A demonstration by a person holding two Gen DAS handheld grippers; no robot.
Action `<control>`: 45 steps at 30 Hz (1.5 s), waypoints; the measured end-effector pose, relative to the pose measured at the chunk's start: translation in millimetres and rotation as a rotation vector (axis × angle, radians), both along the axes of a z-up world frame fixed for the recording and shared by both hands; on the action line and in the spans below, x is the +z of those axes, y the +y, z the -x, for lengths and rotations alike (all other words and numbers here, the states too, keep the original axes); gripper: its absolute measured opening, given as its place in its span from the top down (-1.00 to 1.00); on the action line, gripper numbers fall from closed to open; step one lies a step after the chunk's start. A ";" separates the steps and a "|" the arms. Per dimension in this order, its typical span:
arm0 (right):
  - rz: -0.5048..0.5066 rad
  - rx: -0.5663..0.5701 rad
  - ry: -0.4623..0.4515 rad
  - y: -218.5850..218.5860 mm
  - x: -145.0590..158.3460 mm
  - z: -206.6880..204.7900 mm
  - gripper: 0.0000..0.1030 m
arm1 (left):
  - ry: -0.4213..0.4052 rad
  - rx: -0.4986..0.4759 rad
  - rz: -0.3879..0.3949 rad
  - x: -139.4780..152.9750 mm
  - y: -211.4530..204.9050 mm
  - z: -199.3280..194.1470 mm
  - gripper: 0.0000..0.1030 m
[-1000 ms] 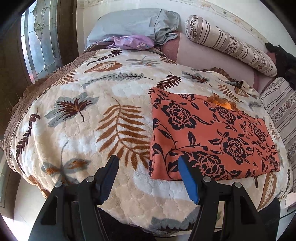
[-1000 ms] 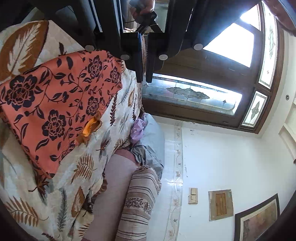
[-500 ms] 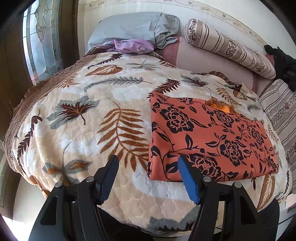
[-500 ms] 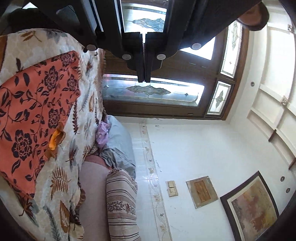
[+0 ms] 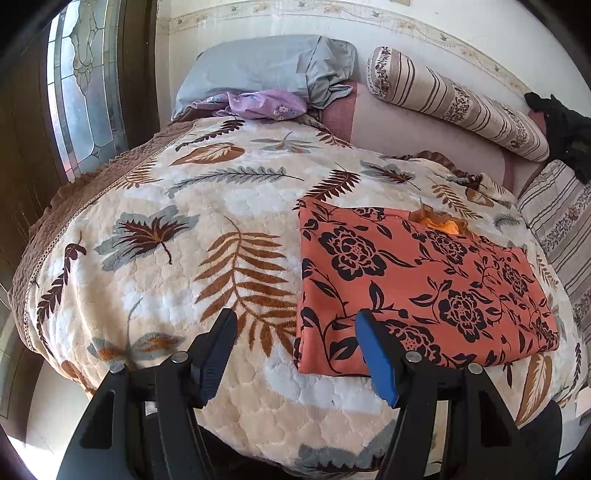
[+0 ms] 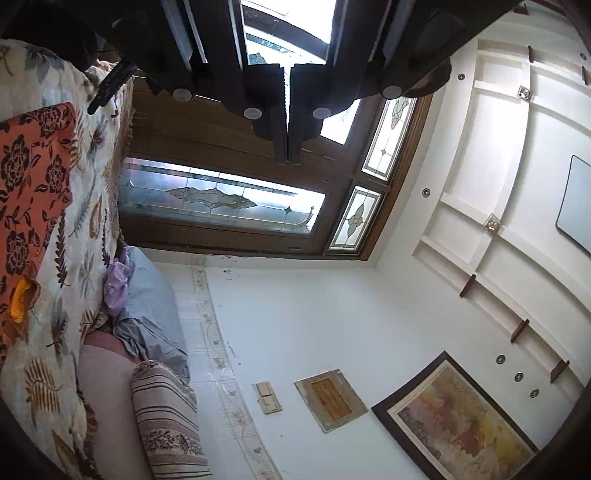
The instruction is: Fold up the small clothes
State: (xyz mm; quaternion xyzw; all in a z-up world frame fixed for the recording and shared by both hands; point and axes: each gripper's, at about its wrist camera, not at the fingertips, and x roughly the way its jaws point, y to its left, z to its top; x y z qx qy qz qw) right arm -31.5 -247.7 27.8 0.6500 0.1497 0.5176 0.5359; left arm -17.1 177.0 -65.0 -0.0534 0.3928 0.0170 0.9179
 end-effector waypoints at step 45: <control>0.489 -0.247 0.623 -77.9 -155.3 29.7 -0.99 | 0.110 -0.070 0.065 -11.1 -14.2 6.4 -0.41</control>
